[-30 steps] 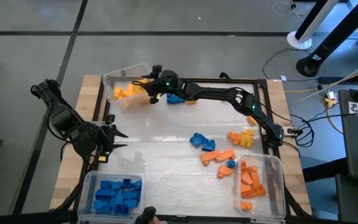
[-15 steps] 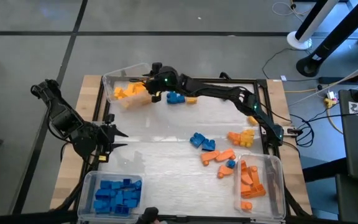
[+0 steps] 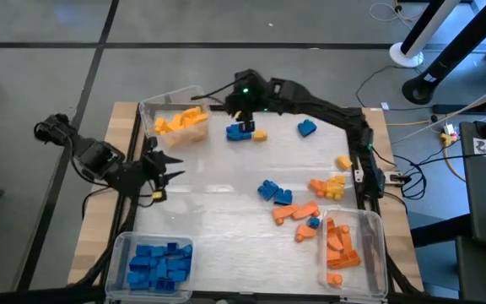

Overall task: Sort blocks
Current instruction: Put the blue game piece into the bottom left transparent bin

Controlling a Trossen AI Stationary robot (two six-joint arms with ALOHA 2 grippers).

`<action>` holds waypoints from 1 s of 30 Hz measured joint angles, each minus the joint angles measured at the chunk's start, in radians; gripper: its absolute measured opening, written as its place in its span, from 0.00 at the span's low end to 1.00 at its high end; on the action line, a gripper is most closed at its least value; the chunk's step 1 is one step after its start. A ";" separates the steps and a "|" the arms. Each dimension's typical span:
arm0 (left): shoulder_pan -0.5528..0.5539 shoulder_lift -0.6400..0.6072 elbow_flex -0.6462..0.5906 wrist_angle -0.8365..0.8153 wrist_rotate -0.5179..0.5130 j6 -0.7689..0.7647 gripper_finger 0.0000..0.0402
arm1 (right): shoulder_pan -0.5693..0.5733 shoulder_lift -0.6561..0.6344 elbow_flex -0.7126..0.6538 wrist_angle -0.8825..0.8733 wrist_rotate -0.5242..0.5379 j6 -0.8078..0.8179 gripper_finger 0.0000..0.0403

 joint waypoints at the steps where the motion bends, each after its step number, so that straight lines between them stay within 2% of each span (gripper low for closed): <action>1: 0.028 0.003 0.000 0.028 0.015 0.028 0.33 | 0.000 -0.022 0.000 -0.030 -0.002 0.015 0.53; 6: 0.157 0.056 0.000 0.210 0.132 0.192 0.33 | 0.017 -0.108 0.000 -0.169 0.003 0.087 0.53; 9: 0.215 0.123 0.000 0.333 0.153 0.273 0.33 | 0.042 -0.139 0.001 -0.254 0.006 0.115 0.53; 14: 0.285 0.284 0.000 0.551 0.163 0.364 0.33 | 0.108 -0.147 0.000 -0.406 0.026 0.147 0.53; 19: 0.325 0.486 0.000 0.738 0.293 0.461 0.33 | 0.190 -0.147 0.000 -0.567 0.127 0.178 0.53; 24: 0.344 0.682 0.008 0.915 0.339 0.499 0.34 | 0.261 -0.150 -0.001 -0.646 0.254 0.227 0.53; 30: 0.374 0.850 0.044 0.957 0.382 0.444 0.40 | 0.319 -0.176 -0.001 -0.647 0.263 0.248 0.53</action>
